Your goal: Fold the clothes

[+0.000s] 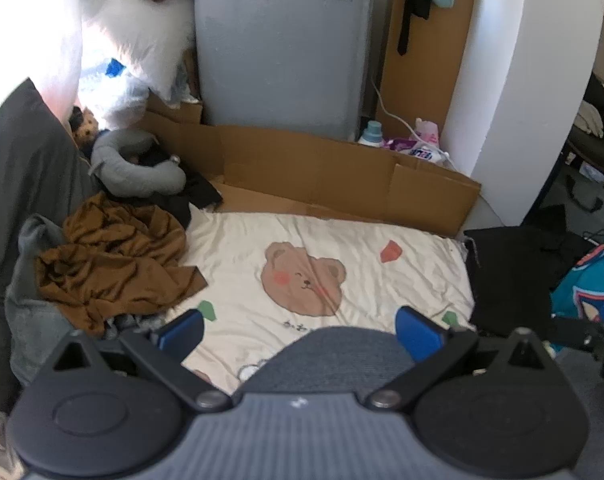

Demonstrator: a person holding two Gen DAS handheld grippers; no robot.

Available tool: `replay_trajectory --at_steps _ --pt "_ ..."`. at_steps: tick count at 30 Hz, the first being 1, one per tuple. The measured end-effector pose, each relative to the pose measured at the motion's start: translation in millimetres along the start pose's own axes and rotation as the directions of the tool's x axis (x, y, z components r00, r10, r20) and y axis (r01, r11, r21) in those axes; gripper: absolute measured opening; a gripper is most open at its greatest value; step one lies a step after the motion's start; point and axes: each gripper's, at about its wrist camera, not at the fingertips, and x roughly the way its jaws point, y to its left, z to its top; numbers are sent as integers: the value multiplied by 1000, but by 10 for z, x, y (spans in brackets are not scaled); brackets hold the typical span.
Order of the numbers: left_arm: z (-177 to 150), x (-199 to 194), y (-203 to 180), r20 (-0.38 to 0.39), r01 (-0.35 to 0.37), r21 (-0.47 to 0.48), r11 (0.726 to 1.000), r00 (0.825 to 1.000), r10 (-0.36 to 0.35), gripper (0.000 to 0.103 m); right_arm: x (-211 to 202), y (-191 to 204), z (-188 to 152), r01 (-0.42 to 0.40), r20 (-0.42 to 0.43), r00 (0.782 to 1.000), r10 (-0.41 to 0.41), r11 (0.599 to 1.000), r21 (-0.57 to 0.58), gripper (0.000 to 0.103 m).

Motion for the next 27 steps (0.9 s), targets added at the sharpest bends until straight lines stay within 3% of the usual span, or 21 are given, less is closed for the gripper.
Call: replay_trajectory --at_steps 12,27 --pt "-10 9 -49 -23 22 -9 1000 999 -23 103 -12 157 -134 17 -8 1000 -18 999 -29 103" --pt "21 16 -108 -29 20 -4 1000 999 -21 103 56 28 31 42 -28 999 -44 998 -51 103"
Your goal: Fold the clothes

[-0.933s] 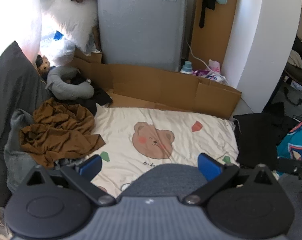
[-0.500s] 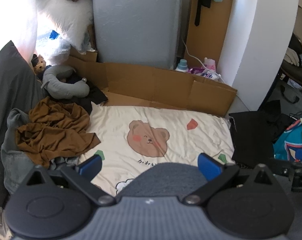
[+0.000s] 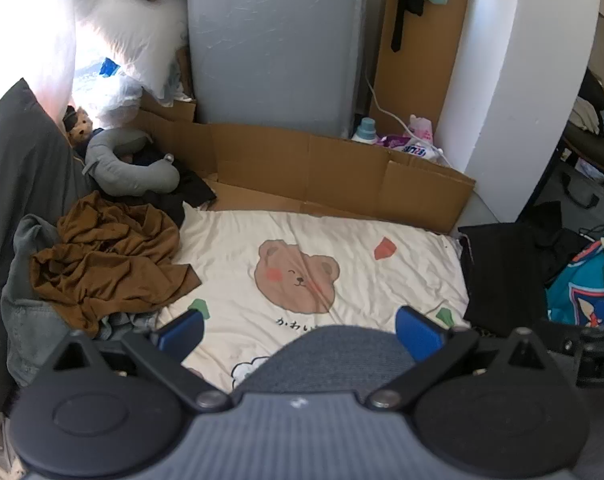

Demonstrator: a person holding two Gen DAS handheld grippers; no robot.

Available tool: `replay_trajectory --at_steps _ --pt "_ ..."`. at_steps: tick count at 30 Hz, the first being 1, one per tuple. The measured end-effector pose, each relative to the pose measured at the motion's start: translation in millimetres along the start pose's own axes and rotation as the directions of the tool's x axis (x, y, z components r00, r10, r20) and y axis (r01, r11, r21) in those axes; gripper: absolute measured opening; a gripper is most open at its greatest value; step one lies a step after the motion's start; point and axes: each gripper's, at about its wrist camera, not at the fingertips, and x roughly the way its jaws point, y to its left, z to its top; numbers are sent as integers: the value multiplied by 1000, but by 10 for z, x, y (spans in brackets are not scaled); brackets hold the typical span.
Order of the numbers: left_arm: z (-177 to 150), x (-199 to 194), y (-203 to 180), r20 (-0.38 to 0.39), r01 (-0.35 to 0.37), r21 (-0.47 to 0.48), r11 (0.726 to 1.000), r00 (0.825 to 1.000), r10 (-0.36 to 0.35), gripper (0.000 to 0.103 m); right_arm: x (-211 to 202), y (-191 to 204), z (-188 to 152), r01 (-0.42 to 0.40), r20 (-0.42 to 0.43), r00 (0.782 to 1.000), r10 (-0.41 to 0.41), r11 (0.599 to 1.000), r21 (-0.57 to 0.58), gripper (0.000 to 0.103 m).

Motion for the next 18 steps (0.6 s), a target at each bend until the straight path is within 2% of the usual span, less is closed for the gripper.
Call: replay_trajectory --at_steps 13,18 --pt "-13 -24 -7 11 -15 8 1000 1000 15 103 -25 21 -48 -3 8 1000 3 1000 3 103" --pt "-2 -10 24 -3 3 0 1000 1000 -3 103 -38 51 -26 -1 8 1000 1 1000 2 103"
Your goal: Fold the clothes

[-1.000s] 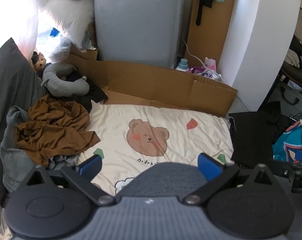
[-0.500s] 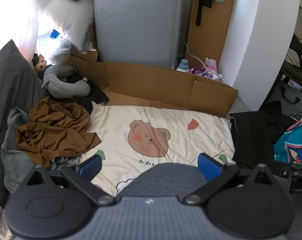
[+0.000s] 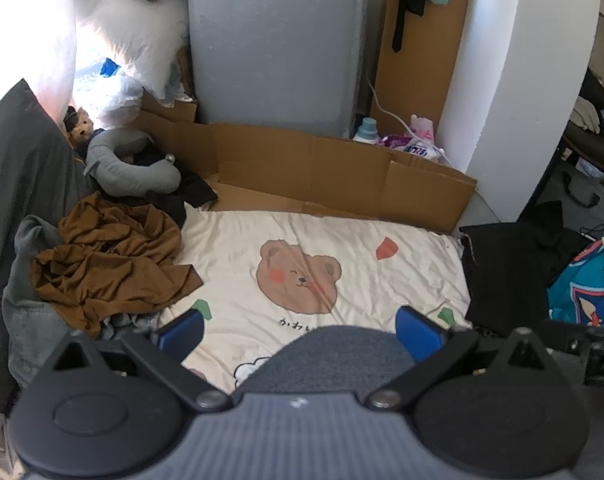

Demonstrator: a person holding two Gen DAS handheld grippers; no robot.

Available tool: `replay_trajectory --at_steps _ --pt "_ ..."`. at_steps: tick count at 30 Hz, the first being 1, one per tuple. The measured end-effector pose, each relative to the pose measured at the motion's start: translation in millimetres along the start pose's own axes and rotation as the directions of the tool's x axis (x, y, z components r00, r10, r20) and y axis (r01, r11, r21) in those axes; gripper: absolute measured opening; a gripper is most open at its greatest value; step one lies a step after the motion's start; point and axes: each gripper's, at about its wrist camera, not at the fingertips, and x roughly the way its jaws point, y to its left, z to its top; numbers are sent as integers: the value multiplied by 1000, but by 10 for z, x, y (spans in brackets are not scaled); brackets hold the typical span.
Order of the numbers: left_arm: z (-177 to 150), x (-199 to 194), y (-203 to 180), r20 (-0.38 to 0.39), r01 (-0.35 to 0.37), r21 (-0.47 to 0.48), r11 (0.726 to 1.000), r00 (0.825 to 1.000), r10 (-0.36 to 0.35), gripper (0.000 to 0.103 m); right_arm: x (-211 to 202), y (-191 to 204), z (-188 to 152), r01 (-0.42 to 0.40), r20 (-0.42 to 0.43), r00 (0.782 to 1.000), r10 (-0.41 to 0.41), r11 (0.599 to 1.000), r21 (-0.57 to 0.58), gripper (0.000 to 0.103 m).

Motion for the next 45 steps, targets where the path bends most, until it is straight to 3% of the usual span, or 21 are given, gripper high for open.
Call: replay_trajectory --at_steps 11,17,28,45 --pt "6 23 100 -16 31 -9 999 999 -31 103 3 -18 -11 4 4 1000 -4 1000 2 103" --pt "12 10 28 -7 3 15 1000 1000 -3 103 10 -62 -7 -15 2 1000 15 1000 20 103" --pt "38 28 63 -31 15 0 1000 999 -15 103 -5 -175 -11 -53 -4 999 53 995 79 103" --pt "113 -36 96 -22 8 5 1000 1000 -8 102 -124 -148 55 -41 11 999 40 997 66 103"
